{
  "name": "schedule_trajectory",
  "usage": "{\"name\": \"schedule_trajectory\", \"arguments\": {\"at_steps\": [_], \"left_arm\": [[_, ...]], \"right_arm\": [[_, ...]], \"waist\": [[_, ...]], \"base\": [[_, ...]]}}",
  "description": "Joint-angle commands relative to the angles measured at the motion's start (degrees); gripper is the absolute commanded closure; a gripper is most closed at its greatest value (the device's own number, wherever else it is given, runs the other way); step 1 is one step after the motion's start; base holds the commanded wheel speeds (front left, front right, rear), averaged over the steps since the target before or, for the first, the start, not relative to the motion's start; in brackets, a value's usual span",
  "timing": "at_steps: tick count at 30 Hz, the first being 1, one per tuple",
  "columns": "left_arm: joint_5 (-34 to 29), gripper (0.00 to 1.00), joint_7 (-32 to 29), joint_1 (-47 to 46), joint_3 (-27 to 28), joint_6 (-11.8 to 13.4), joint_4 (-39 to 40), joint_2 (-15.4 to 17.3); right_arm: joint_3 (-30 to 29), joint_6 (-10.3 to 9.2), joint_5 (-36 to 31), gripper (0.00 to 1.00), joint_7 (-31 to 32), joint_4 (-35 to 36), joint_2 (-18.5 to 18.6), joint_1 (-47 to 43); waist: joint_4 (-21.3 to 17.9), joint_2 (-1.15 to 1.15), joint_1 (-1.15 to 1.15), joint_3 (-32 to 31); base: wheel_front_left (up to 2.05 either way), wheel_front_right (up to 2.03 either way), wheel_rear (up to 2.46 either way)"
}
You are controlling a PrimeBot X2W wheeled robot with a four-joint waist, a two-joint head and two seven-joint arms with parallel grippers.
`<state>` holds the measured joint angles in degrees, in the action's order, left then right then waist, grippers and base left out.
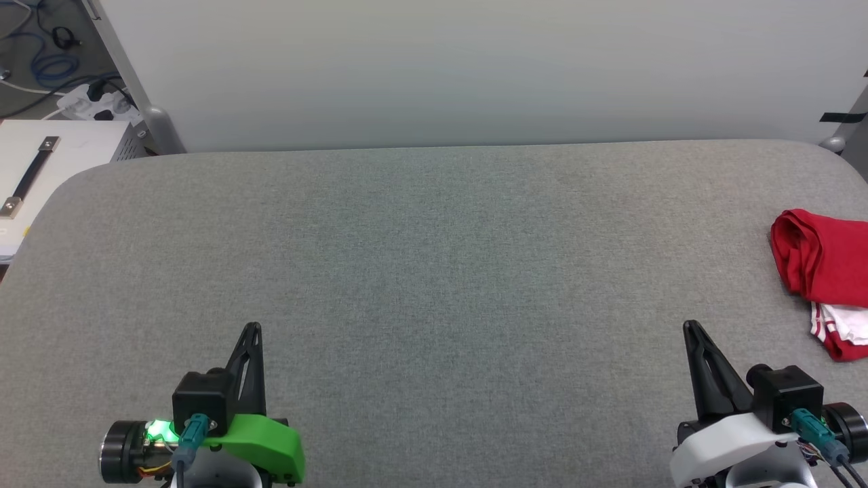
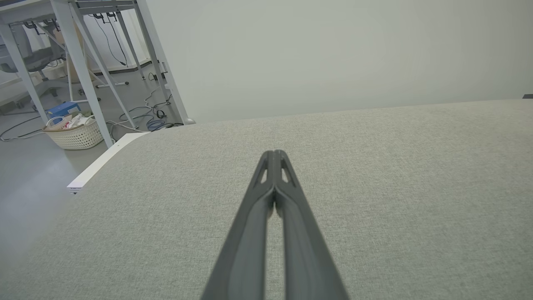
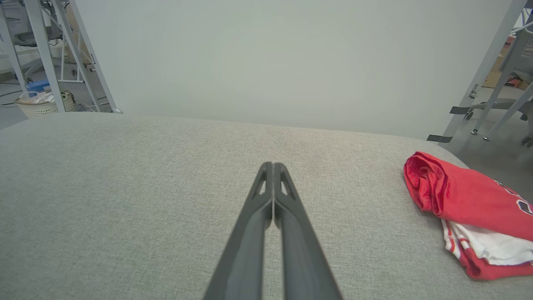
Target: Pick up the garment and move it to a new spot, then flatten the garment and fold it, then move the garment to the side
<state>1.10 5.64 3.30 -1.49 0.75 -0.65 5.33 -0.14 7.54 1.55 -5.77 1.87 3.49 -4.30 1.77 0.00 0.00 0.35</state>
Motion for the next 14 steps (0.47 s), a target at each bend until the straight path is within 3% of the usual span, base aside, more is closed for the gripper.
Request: {"name": "schedule_trajectory", "arguments": {"at_steps": [1, 14], "left_arm": [[-0.35, 1.0, -0.31, -1.1, 0.26, -0.11, 0.3, -0.4], [-0.56, 1.0, -1.82, -1.72, 0.61, -0.29, 0.4, -0.98]], "right_arm": [[0.08, -0.03, -0.56, 1.0, 0.41, -0.27, -0.35, 1.24], [0.1, -0.04, -0.84, 1.0, 1.92, -0.72, -0.42, 2.1]], "waist": [[-0.05, 0.0, 0.0, -0.01], [-0.53, 0.0, 0.0, -0.11]], "base": [[0.0, 0.0, 0.0], [0.0, 0.0, 0.0]]}}
